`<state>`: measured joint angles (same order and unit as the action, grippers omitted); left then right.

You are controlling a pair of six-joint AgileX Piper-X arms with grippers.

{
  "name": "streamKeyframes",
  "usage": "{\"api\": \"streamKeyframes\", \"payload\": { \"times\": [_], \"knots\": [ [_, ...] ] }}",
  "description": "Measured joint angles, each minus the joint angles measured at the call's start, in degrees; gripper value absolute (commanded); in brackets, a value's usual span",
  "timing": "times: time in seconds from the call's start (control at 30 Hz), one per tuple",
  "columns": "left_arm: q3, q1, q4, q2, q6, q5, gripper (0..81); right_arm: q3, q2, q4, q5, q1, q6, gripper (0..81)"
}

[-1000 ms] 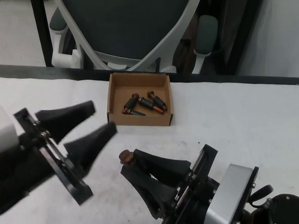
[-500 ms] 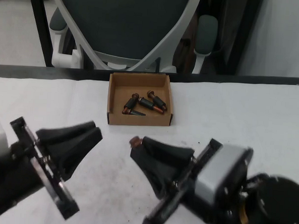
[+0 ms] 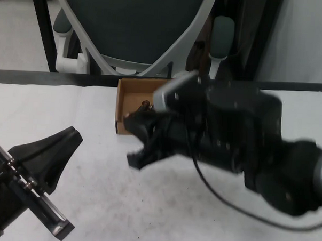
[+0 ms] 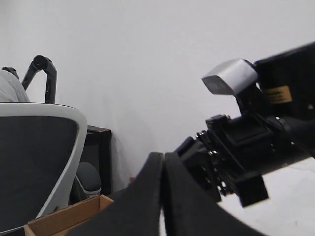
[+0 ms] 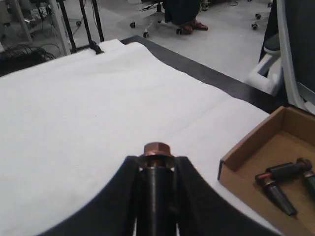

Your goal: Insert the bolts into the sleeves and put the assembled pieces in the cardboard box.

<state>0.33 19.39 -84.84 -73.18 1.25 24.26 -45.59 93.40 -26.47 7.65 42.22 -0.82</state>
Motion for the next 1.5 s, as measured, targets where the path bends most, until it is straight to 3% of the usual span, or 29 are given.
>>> {"api": "streamKeyframes", "payload": {
  "times": [0.3, 0.97, 1.2, 1.5],
  "knots": [
    [0.0, 0.0, -0.2, 0.0, -0.5, 0.0, 0.6, -15.9, 7.3, 16.8, 1.3, -7.4, 1.4, 0.2],
    [0.0, 0.0, 0.4, 1.8, -3.8, -2.7, 0.8, -53.4, 35.1, 42.2, 3.9, -11.5, 4.6, 0.2],
    [0.0, 0.0, 13.8, 14.6, -7.8, -7.1, 0.8, -55.5, 36.6, 42.5, 4.2, -13.3, 4.6, 0.2],
    [0.1, 0.0, 48.8, 43.4, -7.6, -17.1, 0.8, -57.5, 37.1, 44.2, 5.7, -14.1, 4.6, 0.2]
  ]
}}
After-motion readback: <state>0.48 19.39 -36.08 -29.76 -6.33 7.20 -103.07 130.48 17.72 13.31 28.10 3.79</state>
